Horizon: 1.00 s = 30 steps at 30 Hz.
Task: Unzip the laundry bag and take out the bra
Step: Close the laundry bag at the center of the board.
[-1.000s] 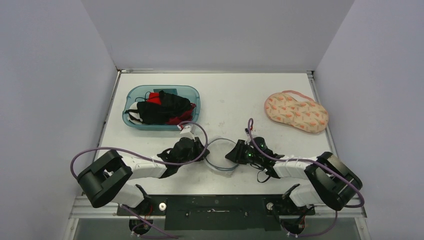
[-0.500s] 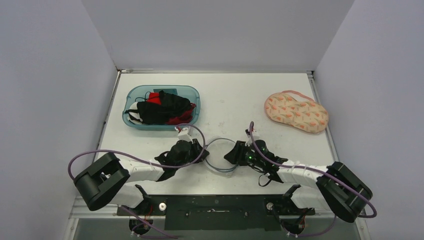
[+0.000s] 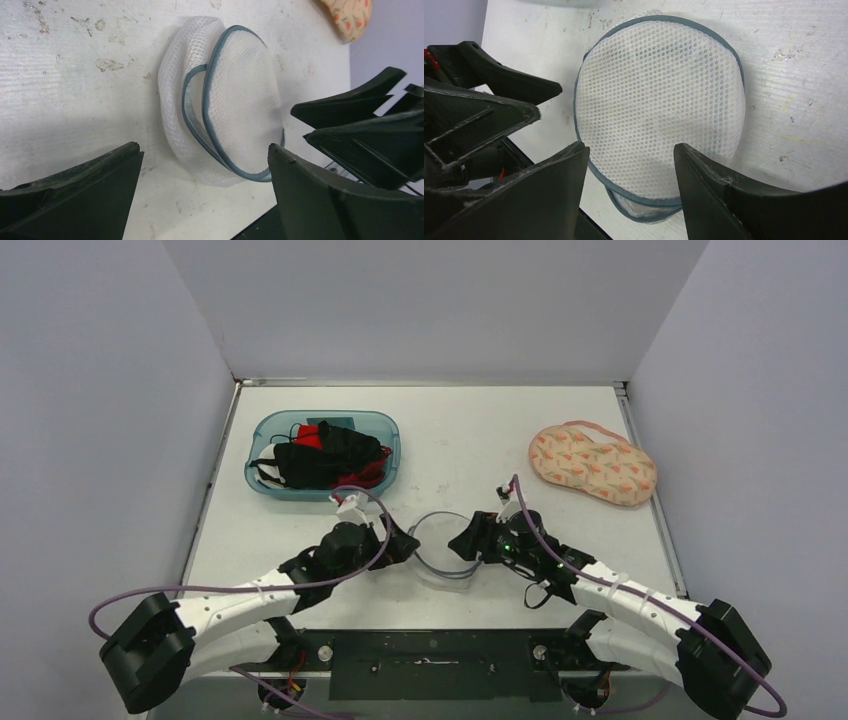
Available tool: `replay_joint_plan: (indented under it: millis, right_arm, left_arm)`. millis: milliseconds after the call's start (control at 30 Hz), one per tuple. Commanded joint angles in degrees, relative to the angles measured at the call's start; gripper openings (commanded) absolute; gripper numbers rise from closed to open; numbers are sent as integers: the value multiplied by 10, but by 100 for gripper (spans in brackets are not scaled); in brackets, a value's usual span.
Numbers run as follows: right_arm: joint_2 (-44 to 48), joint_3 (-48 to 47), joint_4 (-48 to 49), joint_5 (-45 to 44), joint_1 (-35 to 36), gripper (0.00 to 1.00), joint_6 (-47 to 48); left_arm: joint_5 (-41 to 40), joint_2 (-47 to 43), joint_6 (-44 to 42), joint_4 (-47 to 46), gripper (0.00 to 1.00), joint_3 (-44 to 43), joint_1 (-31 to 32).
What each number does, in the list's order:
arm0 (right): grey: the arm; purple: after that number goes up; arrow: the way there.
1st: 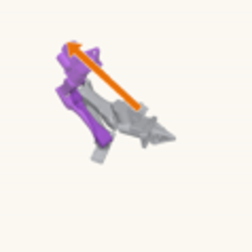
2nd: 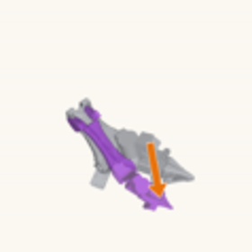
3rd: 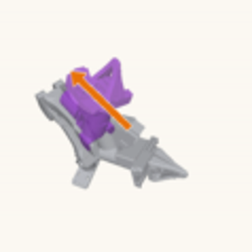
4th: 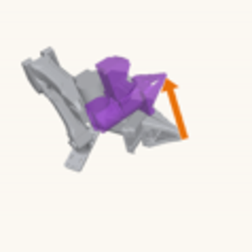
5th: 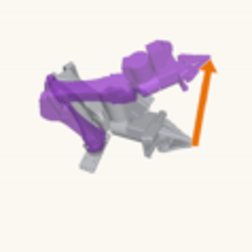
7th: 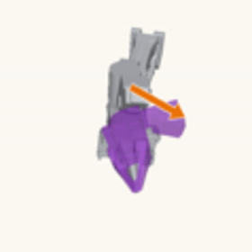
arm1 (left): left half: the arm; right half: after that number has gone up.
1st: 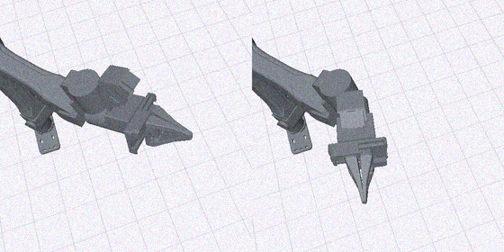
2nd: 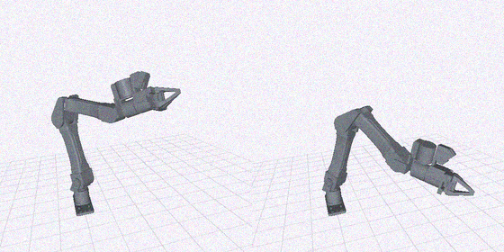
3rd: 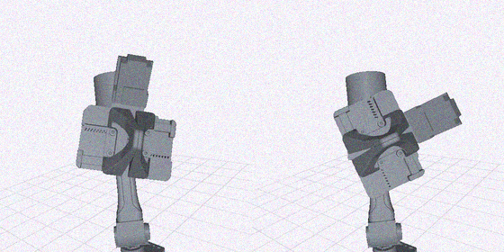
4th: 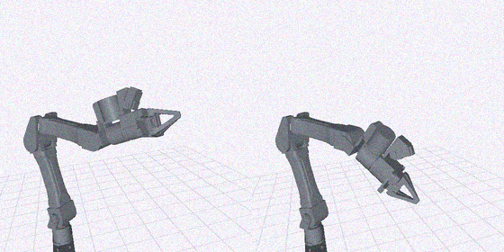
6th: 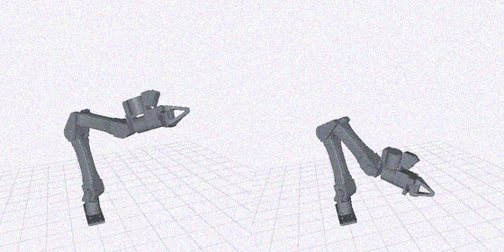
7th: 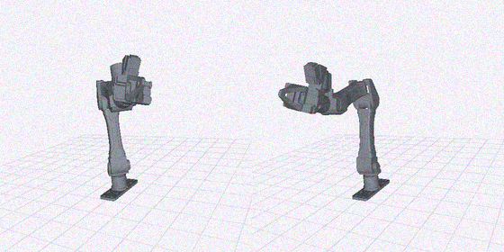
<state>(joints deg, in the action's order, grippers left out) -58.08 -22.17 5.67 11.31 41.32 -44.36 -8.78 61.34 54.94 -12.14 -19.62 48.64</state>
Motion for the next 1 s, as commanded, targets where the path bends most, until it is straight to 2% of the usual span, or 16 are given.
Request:
replay_joint_plan:
  millis: [0, 67, 133, 300, 433, 600, 667, 800, 967]
  right_arm:
    - [14, -10, -9, -7, 6, 64, 5]
    - [-1, -3, 7, -4, 11, 63, 4]
    - [-22, -4, 25, -4, 25, 57, 4]
    - [-92, -32, 39, -54, 84, 45, 17]
    - [-136, -55, 34, -100, 122, 42, 30]
    - [-188, -63, 30, -136, 144, 41, 35]
    - [-199, -61, 35, -141, 147, 41, 34]
    - [-204, -59, 41, -150, 154, 41, 33]
    - [-210, -63, 48, -148, 155, 42, 35]
  left_arm:
    - [0, -66, 52, 66, 96, 13, 0]
    - [15, -72, 74, 50, 96, 25, 0]
    - [34, -58, 82, 20, 96, 29, -1]
    - [64, 17, 95, -22, 96, 10, -1]
    - [70, 42, 103, -38, 96, 4, -1]
    - [22, -22, 84, 38, 96, -12, 3]
    - [11, -62, 68, 60, 99, -19, 5]
    - [28, -78, 43, 38, 85, -45, 6]
    - [43, 2, 5, 25, 75, -100, 20]
